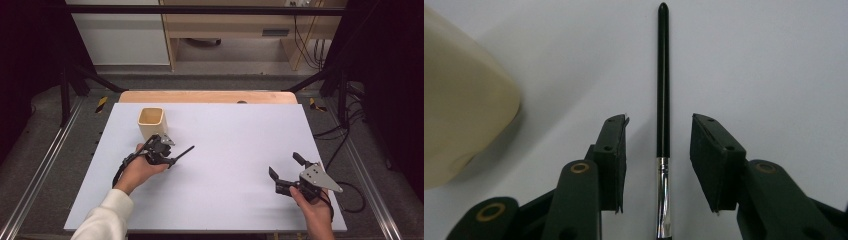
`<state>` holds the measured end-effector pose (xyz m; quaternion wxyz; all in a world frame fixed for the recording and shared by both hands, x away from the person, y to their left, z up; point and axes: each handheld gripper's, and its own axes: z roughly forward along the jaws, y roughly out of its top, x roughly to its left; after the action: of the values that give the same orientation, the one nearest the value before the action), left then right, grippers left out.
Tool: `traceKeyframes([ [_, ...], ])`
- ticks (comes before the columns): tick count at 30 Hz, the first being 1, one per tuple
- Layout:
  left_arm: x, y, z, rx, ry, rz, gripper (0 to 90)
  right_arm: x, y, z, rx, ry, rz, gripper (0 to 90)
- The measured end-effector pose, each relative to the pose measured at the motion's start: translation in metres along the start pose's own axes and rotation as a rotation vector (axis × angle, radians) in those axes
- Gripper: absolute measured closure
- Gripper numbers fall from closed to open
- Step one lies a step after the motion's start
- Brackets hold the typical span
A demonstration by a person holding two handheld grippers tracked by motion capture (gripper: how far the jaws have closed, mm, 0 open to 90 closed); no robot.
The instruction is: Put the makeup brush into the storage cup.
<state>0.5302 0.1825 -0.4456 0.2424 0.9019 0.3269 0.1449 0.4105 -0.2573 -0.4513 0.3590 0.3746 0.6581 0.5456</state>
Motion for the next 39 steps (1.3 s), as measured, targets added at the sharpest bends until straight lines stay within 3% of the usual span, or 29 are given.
traceKeyframes([
  [15,0.0015,-0.0043,0.0016,0.053,-0.005,0.009,76.6,-0.0007,-0.0001,-0.0001,0.001,-0.003,0.002,5.6],
  [23,0.0023,-0.0052,0.0038,0.066,-0.006,-0.013,78.3,0.0008,-0.0002,0.0008,0.006,0.001,-0.002,5.6],
  [33,0.0001,-0.0066,0.0054,0.075,-0.014,-0.012,83.4,0.0,-0.0001,0.0001,0.005,-0.001,0.0,5.6],
  [39,-0.0027,-0.0082,-0.0033,0.06,-0.01,0.026,83.7,0.0017,0.0006,-0.0001,0.003,0.001,-0.004,5.6],
])
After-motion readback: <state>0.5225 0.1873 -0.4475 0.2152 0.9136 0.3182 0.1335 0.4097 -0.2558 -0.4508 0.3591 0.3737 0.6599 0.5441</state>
